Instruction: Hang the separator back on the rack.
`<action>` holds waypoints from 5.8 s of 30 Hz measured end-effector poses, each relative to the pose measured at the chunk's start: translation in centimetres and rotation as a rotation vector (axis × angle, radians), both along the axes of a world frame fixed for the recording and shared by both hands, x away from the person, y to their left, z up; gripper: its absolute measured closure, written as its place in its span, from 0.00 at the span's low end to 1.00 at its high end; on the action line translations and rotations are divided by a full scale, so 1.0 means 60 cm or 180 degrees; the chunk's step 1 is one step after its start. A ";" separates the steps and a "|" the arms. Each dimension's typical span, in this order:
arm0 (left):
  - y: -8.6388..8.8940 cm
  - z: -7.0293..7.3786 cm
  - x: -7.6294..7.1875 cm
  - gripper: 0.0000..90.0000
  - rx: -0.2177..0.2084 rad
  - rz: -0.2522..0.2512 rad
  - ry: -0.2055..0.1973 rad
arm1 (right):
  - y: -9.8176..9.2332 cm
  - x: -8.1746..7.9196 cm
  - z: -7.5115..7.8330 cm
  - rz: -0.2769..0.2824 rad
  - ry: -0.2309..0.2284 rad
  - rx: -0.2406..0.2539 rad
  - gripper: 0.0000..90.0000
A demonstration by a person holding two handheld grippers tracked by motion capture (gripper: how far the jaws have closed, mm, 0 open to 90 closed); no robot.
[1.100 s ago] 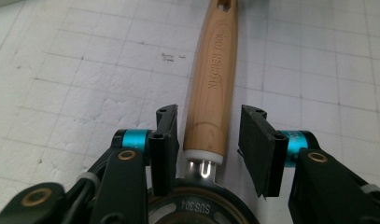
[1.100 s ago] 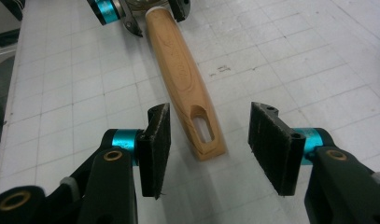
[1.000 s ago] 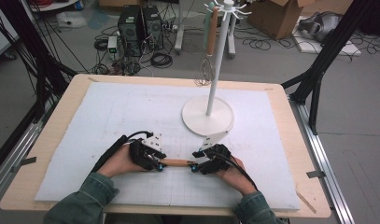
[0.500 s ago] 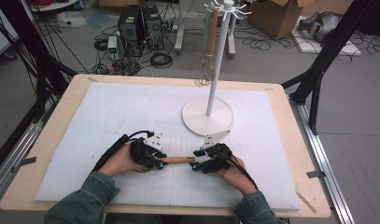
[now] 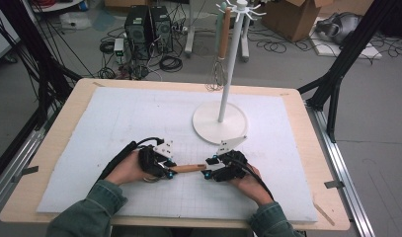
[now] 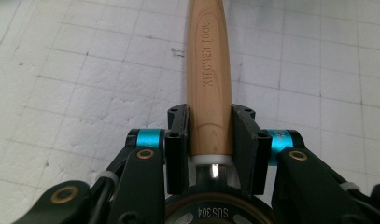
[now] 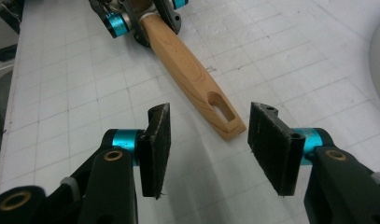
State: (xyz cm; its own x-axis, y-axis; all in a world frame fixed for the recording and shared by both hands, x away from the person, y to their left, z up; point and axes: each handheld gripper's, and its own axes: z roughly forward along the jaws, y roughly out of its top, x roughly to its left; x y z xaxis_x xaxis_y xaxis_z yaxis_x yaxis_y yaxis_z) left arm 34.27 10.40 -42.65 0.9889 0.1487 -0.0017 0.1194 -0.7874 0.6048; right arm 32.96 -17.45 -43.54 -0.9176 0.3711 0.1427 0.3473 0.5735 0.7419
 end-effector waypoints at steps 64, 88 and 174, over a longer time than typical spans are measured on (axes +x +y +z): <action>0.021 0.051 -0.023 0.78 -0.0197 0.0194 -0.0243 | 0.034 0.011 0.020 -0.0158 0.0412 0.0488 0.57; 0.030 0.083 -0.034 0.78 -0.0416 0.0403 -0.0536 | 0.084 0.015 0.091 -0.0399 0.0349 0.0939 0.71; 0.017 0.077 -0.021 0.80 -0.1366 0.0156 0.0258 | 0.087 -0.015 0.110 0.0179 -0.0260 0.1095 0.79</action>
State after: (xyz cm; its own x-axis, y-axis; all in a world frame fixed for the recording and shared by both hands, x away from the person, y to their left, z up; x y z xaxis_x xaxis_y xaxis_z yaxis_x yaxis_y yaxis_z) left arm 33.00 11.45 -38.02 0.9748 0.1642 -0.1507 0.2108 -0.4592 0.8630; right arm 32.08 -12.20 -36.94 -0.9487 0.2627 0.1759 0.2540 0.3017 0.9189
